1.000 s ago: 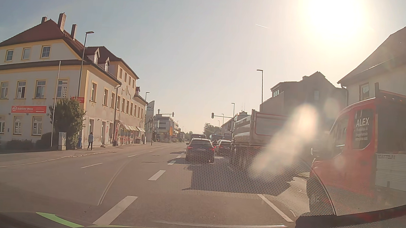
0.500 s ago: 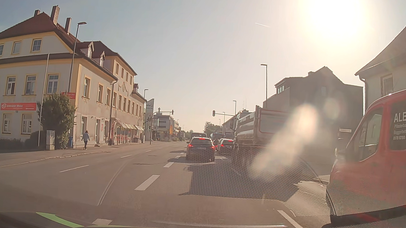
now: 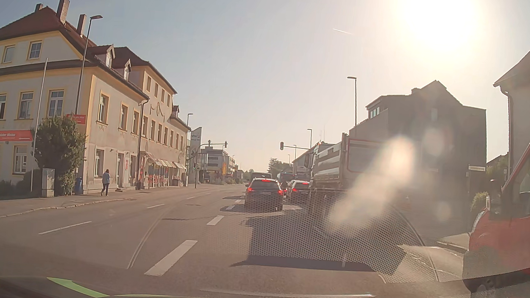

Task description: Follow the waypoints while adhering to traffic rules and regulations

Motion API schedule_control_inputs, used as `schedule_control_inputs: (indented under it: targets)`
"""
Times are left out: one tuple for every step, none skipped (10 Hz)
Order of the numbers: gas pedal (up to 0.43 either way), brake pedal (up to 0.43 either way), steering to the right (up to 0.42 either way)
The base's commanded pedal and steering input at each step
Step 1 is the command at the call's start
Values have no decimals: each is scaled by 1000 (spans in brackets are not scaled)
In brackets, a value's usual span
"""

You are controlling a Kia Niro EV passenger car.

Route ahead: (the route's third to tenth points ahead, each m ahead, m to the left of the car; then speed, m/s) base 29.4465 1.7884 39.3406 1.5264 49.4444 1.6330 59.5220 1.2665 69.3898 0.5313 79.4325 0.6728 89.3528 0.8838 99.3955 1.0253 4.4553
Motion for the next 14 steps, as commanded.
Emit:
schedule_control_inputs:
  targets:
    - [0,0,-7]
    - [0,0,-7]
    - [0,0,-7]
    - [0,0,-6]
    - [0,0,-6]
    - [0,0,-5]
    - [0,0,-5]
    - [0,0,-5]
    - [0,0,-4]
    - [0,0,-4]
    - [0,0,-4]
    - [0,0,-3]
    - [0,0,-3]
    - [0,0,-3]
